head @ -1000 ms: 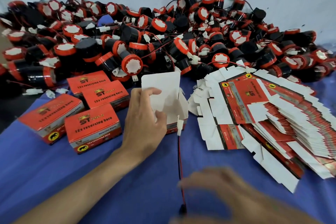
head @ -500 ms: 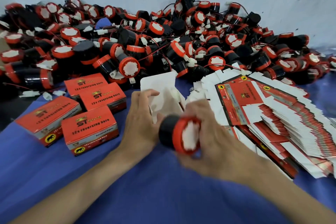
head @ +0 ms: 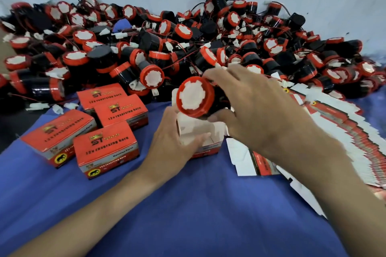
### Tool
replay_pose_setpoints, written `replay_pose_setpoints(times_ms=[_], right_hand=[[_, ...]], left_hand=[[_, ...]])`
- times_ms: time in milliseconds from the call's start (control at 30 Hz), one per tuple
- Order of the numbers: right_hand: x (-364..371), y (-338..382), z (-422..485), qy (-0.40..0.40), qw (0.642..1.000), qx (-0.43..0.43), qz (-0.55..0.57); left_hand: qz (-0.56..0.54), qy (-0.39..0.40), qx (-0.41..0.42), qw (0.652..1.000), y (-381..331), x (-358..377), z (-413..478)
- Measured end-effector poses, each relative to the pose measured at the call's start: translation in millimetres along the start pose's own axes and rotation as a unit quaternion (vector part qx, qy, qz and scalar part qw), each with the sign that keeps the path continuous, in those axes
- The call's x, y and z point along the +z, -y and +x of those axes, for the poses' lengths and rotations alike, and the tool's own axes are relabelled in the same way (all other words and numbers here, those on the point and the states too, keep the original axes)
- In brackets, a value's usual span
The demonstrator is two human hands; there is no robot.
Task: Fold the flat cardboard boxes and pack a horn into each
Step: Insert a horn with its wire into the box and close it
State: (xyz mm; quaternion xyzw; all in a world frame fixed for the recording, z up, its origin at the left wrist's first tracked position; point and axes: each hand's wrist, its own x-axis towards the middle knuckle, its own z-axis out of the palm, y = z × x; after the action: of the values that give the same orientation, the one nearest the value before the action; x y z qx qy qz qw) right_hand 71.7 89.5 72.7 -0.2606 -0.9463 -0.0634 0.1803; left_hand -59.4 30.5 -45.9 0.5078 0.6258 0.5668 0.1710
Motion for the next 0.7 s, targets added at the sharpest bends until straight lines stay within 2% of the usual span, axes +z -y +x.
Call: replay_pose_setpoints(times_ms=[67, 167, 267, 367, 567, 700], right_hand=[[16, 7, 0, 0.061, 0.997, -0.026, -0.032], [33, 0, 4, 0.129, 0.99, -0.04, 0.045], [37, -15, 3, 0.115, 0.991, -0.054, 0.041], [45, -13, 0, 0.117, 0.99, -0.071, 0.029], [44, -16, 4, 0.12, 0.985, -0.061, 0.107], [45, -21, 6, 0.147, 0.986, -0.074, 0.018]], left_hand=[[-0.033, -0.005, -0.008, 0.999, 0, 0, -1], [-0.034, -0.023, -0.01, 0.999, 2, -3, -1], [-0.012, -0.011, 0.018, 1.0, 3, -5, -3], [0.009, 0.004, 0.007, 1.0, 1, -4, -3], [0.015, 0.004, 0.006, 1.0, -2, -4, -4], [0.014, 0.022, 0.017, 1.0, -3, -6, -5]])
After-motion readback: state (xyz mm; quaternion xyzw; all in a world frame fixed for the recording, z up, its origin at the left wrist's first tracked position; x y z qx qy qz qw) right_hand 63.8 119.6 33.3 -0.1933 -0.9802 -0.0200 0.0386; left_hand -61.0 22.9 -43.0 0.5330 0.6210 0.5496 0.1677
